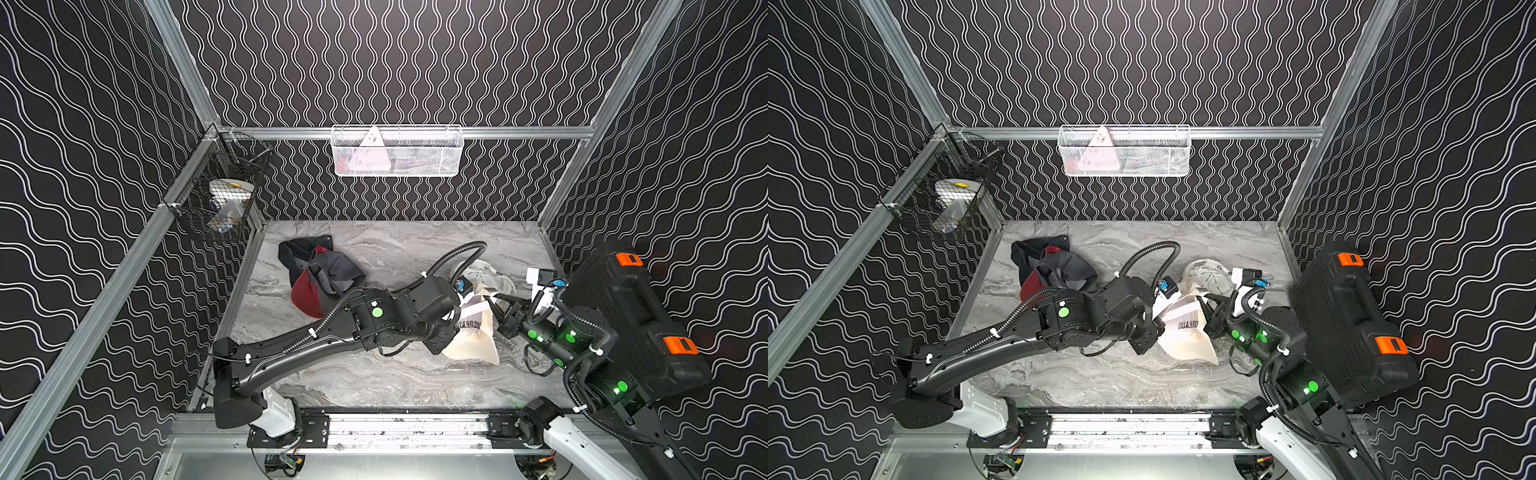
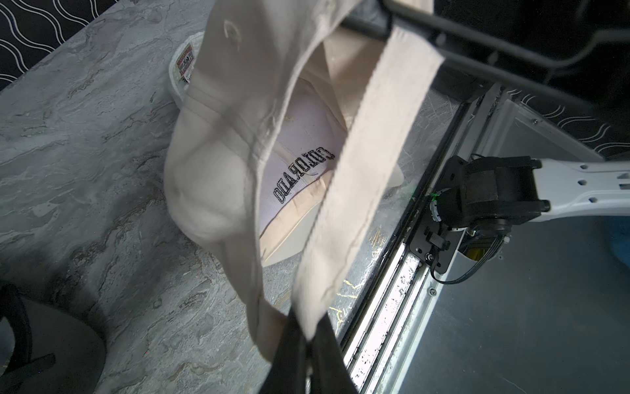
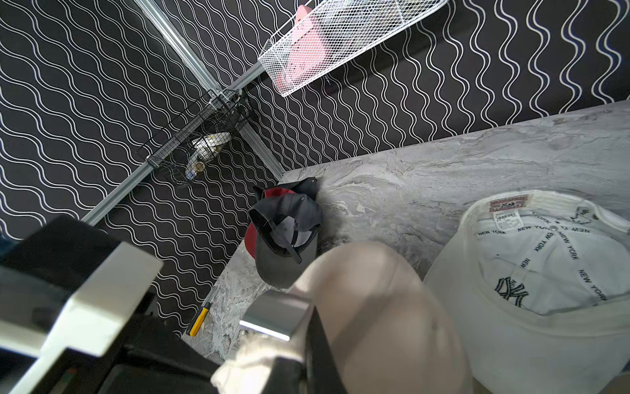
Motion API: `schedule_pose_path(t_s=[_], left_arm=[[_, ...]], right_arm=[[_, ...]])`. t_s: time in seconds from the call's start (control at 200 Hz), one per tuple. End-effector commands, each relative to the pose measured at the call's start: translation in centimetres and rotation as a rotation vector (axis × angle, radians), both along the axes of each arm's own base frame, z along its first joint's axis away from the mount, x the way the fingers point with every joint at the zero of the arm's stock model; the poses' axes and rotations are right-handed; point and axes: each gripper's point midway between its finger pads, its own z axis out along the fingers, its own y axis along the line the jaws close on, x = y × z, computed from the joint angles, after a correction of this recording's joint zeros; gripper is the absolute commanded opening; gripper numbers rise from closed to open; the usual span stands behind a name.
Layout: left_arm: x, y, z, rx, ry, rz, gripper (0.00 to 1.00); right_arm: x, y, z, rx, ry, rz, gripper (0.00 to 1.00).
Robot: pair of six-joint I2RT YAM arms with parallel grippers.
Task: Open the adjustable buckle of the baseball cap
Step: Pull the adjustable strap on the baseball cap.
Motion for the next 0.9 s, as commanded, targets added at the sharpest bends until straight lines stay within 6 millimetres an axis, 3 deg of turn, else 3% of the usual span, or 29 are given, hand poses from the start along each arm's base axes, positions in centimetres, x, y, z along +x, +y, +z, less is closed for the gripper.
schedule_pose_path(t_s=[0.0, 0.295, 0.5, 0.72, 0.896], left_arm=[[0.8, 0.2, 1.1, -0.023, -0.014, 0.018, 0.0], [2.9, 0.2, 3.8, -0.099, -0.035, 0.048, 0.0], [4.4, 1.1, 4.3, -0.107, -0.046, 0.078, 0.0], [6.1, 2.6, 3.5, -0.11, -0.026, 0.121, 0.0], [7.4, 4.1, 3.1, -0.115, -0.012, 0.155, 0.0]], right_arm=[[0.1, 0.3, -0.2, 0.008, 0.01, 0.009, 0.0], [0.0, 2.4, -2.8, -0.021, 0.096, 0.121, 0.0], [0.3, 3.2, -5.0, -0.045, 0.155, 0.153, 0.17], [0.4, 3.5, -6.5, -0.06, 0.195, 0.16, 0.32], [0.3, 3.4, -7.2, -0.075, 0.21, 0.164, 0.37]])
